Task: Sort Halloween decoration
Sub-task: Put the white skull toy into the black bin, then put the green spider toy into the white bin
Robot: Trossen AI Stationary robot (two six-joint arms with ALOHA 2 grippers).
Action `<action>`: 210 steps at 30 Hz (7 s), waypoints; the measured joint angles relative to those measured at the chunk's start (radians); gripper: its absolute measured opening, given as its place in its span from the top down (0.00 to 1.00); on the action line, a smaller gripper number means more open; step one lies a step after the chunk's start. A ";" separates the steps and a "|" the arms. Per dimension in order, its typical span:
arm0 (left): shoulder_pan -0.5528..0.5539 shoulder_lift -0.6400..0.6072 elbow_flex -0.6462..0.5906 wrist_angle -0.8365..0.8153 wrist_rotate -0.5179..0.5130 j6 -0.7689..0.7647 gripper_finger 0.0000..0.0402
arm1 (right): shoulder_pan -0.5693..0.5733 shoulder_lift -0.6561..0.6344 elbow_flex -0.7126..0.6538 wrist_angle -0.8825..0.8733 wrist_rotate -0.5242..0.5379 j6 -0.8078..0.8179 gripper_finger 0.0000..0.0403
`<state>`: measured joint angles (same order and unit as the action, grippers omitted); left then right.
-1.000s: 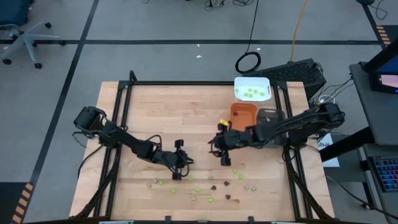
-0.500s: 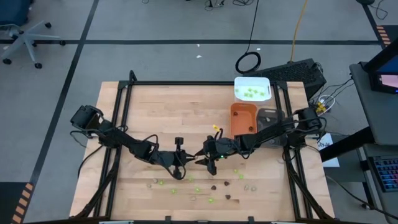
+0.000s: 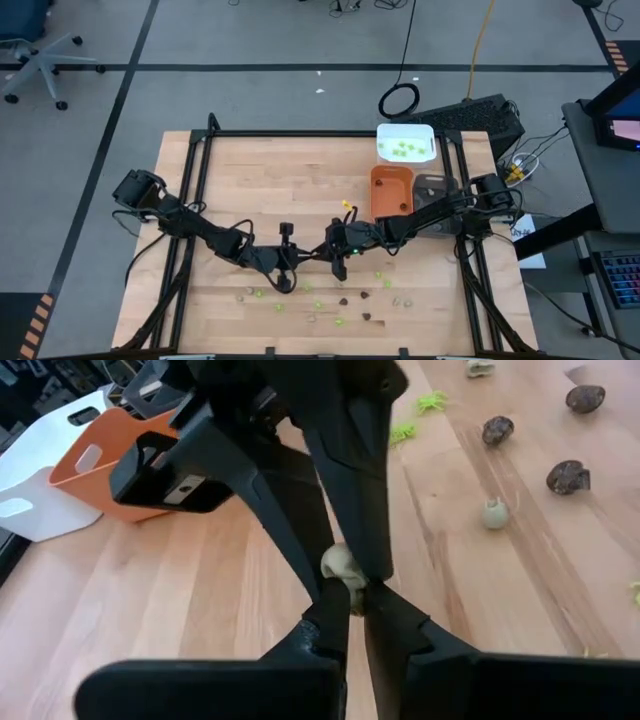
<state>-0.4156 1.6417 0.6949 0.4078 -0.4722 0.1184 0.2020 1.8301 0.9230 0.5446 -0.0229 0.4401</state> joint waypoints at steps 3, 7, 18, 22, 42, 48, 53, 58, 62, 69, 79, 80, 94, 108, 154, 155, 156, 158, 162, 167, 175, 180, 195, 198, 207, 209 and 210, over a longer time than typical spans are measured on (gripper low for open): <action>0.000 0.000 0.000 -0.003 0.001 0.000 0.96 | 0.000 0.000 0.000 -0.002 -0.001 -0.034 0.96; 0.000 0.000 0.000 -0.003 0.002 0.000 0.94 | 0.000 0.000 0.000 -0.002 -0.002 -0.041 0.94; -0.032 -0.008 0.000 -0.048 -0.067 -0.077 0.65 | 0.001 -0.040 0.000 -0.065 -0.018 -0.146 0.96; -0.051 -0.025 -0.001 -0.122 -0.114 -0.127 0.57 | 0.006 -0.088 0.000 -0.137 -0.013 -0.216 0.96; -0.078 -0.161 0.000 -0.212 -0.132 -0.192 0.56 | 0.116 -0.384 0.000 -0.340 0.164 -0.878 0.94; -0.078 -0.161 0.000 -0.238 -0.132 -0.237 0.56 | 0.146 -0.426 0.000 -0.375 0.264 -0.963 0.94; -0.078 -0.161 0.000 -0.236 -0.132 -0.245 0.56 | 0.154 -0.449 0.000 -0.413 0.277 -0.968 0.94; -0.078 -0.160 0.000 -0.234 -0.132 -0.248 0.56 | 0.160 -0.449 0.000 -0.425 0.288 -0.961 0.94; -0.078 -0.160 0.000 -0.234 -0.132 -0.268 0.56 | 0.160 -0.449 0.000 -0.436 0.288 -0.952 0.94; -0.078 -0.160 0.000 -0.234 -0.132 -0.270 0.56 | 0.160 -0.460 0.000 -0.455 0.288 -0.873 0.94; -0.078 -0.160 0.000 -0.234 -0.131 -0.269 0.56 | 0.156 -0.609 0.000 -0.669 0.288 -0.634 0.94; -0.078 -0.160 0.000 -0.234 -0.131 -0.269 0.56 | 0.154 -0.627 0.000 -0.702 0.289 -0.617 0.94; -0.078 -0.160 0.000 -0.234 -0.131 -0.263 0.56 | 0.082 -0.900 0.000 -1.272 0.446 -0.278 0.94; -0.078 -0.159 0.000 -0.234 -0.131 -0.297 0.56 | -0.010 -0.922 0.000 -1.727 0.442 0.070 0.94; -0.205 -0.064 0.001 -0.143 0.035 -0.432 0.56 | -0.083 -0.872 -0.065 -1.708 0.494 0.392 0.59; -0.209 -0.044 0.001 -0.131 0.035 -0.430 0.56 | -0.067 -0.873 -0.042 -1.685 0.506 0.377 0.59; -0.214 -0.024 0.001 -0.122 0.035 -0.430 0.56 | -0.052 -0.873 -0.023 -1.655 0.518 0.357 0.59; -0.217 0.005 0.001 -0.120 0.035 -0.430 0.56 | -0.019 -0.872 0.007 -1.573 0.524 0.302 0.59; -0.212 0.056 0.001 -0.116 0.034 -0.428 0.56 | 0.052 -0.869 0.015 -1.338 0.523 0.144 0.59; -0.196 0.121 0.000 -0.048 0.065 -0.341 0.56 | 0.149 -0.811 0.015 -1.097 0.521 -0.051 0.59; -0.140 0.192 0.000 0.005 0.144 -0.218 0.57 | 0.248 -0.628 0.015 -0.907 0.520 -0.190 0.59; -0.098 0.201 0.000 0.033 0.253 -0.159 0.66 | 0.280 -0.498 0.015 -0.827 0.520 -0.191 0.59; -0.023 0.201 0.000 0.043 0.388 -0.119 1.00 | 0.337 -0.220 0.014 -0.426 0.520 -0.195 0.59; -0.021 0.198 -0.002 0.088 0.363 -0.123 1.00 | 0.349 -0.155 0.015 -0.337 0.518 -0.229 0.59; 0.032 0.184 -0.001 0.201 0.424 -0.308 1.00 | 0.377 0.047 0.014 -0.072 0.522 -0.603 0.60; 0.041 0.184 -0.001 0.220 0.452 -0.351 1.00 | 0.376 0.085 0.014 -0.014 0.545 -0.672 0.61; 0.046 0.184 -0.001 0.223 0.466 -0.370 1.00 | 0.376 0.099 0.014 0.005 0.563 -0.698 0.62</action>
<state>-0.3698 1.8256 0.6937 0.6307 -0.0061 -0.2519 0.5777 1.9294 0.9371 0.5495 0.5397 -0.2582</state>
